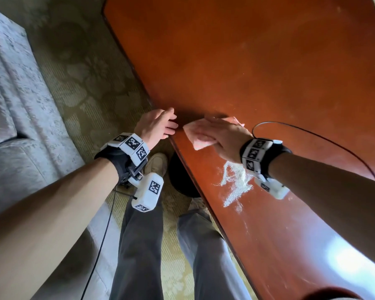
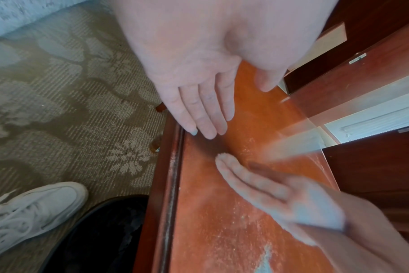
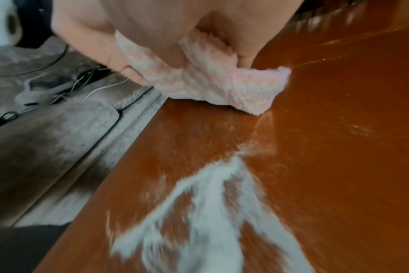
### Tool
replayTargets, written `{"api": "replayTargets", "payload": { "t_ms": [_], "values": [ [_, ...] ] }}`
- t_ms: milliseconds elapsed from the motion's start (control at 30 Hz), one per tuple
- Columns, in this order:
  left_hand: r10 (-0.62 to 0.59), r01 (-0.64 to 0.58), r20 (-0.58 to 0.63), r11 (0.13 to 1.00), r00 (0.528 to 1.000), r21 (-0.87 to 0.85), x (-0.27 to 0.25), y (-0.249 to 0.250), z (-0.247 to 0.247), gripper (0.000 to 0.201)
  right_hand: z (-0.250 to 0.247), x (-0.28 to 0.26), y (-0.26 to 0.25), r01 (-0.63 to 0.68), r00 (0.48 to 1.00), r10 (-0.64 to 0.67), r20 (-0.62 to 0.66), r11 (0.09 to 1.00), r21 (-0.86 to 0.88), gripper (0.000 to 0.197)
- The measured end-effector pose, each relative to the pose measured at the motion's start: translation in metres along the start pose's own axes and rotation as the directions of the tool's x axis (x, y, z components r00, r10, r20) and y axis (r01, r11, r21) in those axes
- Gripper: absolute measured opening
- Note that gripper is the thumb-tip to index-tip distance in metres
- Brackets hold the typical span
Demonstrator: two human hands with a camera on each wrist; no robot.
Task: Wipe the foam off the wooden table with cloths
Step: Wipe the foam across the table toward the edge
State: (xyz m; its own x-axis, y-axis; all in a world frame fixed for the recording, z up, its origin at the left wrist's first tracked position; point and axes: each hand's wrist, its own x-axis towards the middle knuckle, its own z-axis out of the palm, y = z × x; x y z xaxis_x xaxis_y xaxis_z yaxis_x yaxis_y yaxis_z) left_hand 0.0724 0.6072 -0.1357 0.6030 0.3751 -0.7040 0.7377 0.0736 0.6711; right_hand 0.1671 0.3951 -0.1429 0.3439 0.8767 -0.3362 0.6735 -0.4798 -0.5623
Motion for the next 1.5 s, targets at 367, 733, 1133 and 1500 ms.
{"api": "replayTargets", "payload": {
  "t_ms": [367, 733, 1133, 1500],
  "values": [
    [0.011, -0.012, 0.008, 0.999, 1.000, 0.051, -0.009, 0.000, 0.026, 0.038, 0.032, -0.068, 0.027, 0.305, 0.900, -0.230, 0.371, 0.939, -0.159, 0.054],
    [0.061, -0.084, 0.151, 0.985, 0.987, 0.148, -0.006, 0.016, 0.062, 0.036, -0.003, -0.075, 0.046, -0.267, 0.915, 0.286, -0.283, 0.958, 0.105, 0.059],
    [0.030, -0.140, 0.345, 0.944, 0.938, 0.298, 0.012, 0.033, 0.087, 0.034, 0.051, -0.092, 0.024, -0.302, 0.948, 0.310, -0.068, 0.947, 0.109, 0.068],
    [-0.014, -0.236, 0.531, 0.886, 0.847, 0.400, 0.008, 0.049, 0.098, 0.034, 0.053, -0.127, 0.004, -0.586, 0.670, 0.676, -0.306, 0.735, 0.341, 0.065]
  ]
}}
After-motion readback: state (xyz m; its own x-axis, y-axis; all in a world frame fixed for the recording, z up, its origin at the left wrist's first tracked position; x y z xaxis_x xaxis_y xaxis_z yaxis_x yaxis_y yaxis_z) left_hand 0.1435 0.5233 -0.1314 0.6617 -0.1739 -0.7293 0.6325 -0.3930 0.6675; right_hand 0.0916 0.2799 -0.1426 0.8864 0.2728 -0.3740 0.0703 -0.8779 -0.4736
